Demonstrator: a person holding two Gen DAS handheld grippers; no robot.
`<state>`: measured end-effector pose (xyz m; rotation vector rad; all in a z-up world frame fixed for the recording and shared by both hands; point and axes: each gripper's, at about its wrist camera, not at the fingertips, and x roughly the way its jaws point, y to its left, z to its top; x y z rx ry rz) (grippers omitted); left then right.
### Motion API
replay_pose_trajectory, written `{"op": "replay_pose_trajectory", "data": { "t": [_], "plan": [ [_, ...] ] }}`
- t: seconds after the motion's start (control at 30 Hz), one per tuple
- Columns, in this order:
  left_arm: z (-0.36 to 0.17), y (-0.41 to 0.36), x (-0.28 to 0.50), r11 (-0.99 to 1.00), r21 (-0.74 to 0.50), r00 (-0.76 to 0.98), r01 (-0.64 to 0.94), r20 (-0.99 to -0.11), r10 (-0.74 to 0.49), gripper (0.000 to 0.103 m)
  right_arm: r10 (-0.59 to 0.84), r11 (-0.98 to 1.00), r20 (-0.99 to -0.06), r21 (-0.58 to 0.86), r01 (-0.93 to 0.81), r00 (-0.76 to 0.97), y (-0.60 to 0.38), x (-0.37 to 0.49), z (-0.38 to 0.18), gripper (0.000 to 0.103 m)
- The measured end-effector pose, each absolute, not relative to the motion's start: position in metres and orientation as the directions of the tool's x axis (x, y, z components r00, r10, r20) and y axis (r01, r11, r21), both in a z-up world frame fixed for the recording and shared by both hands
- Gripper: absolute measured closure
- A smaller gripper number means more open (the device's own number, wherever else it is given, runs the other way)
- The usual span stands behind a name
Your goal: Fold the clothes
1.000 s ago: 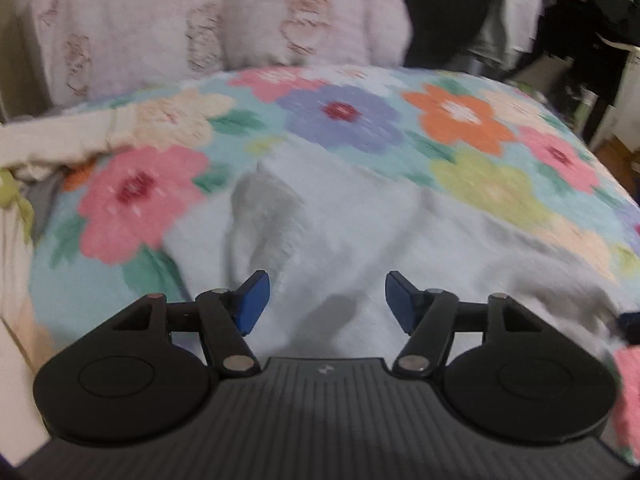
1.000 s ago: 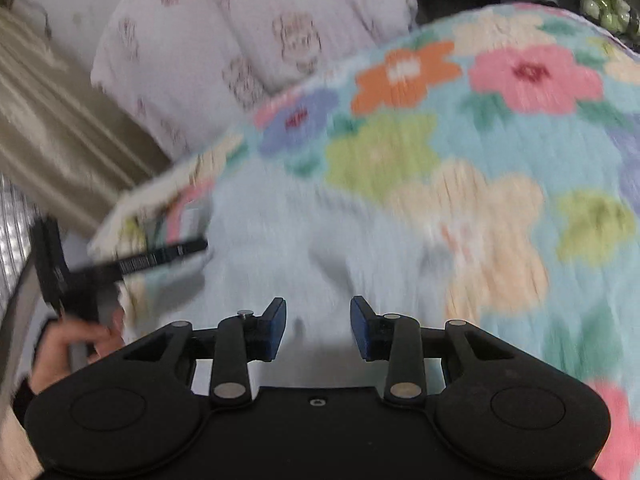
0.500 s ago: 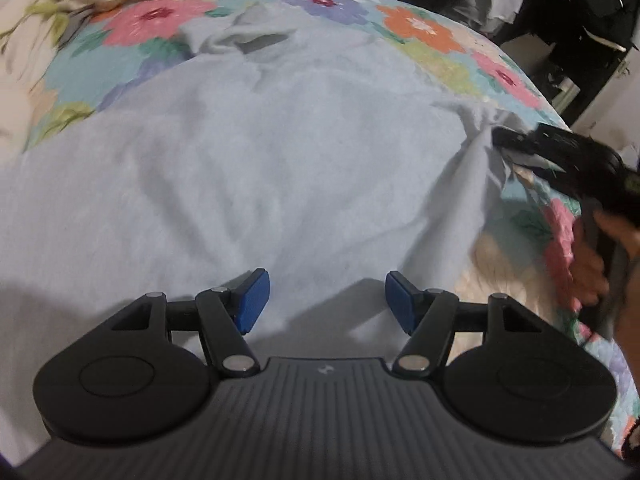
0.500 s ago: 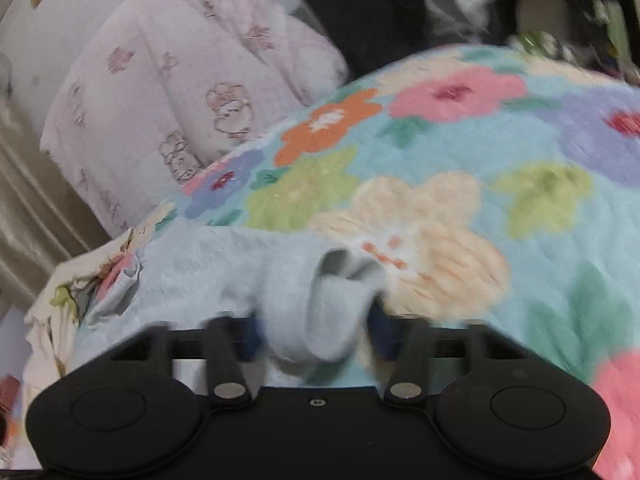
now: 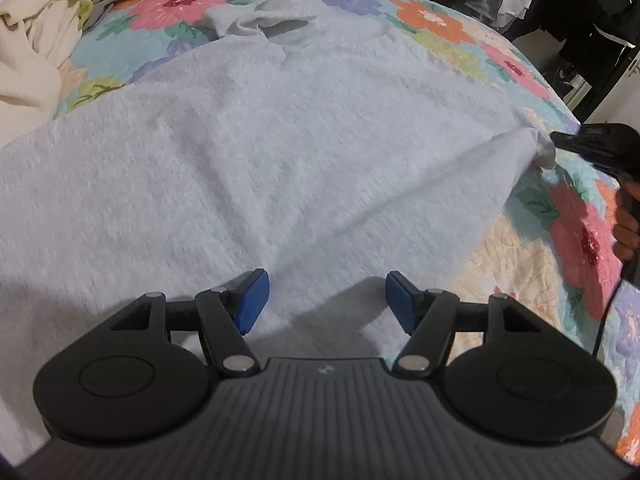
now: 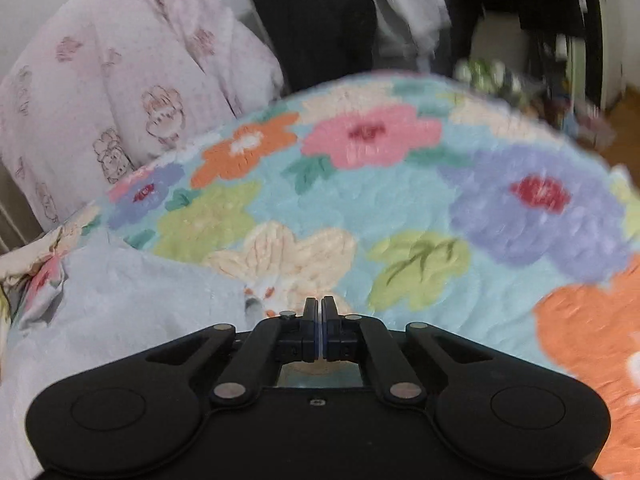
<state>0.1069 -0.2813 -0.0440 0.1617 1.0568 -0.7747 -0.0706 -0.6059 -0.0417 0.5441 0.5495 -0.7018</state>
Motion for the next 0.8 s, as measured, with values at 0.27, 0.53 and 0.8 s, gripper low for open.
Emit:
{"op": "replay_pose_trajectory", "data": {
  "t": [0.27,0.53,0.8],
  "plan": [
    [-0.031,-0.274,0.102,0.757,-0.244,0.261,0.607,-0.838,-0.479,0.039,-0.422,0.777,-0.554,0.187,0.601,0.718,-0.544,-0.08,-0.008,0.061],
    [-0.036,-0.235,0.089,0.805,-0.251,0.266,0.537,-0.856,-0.444,0.038,-0.177,0.94,-0.686,0.094,0.327,0.705,-0.482,-0.03,-0.049,0.05],
    [-0.035,-0.16,0.086,0.893,-0.27,0.33,0.359,-0.859,-0.392,0.038,-0.369,0.891,-0.719,-0.094,0.443,0.589,-0.46,-0.029,-0.065,0.043]
  ]
}}
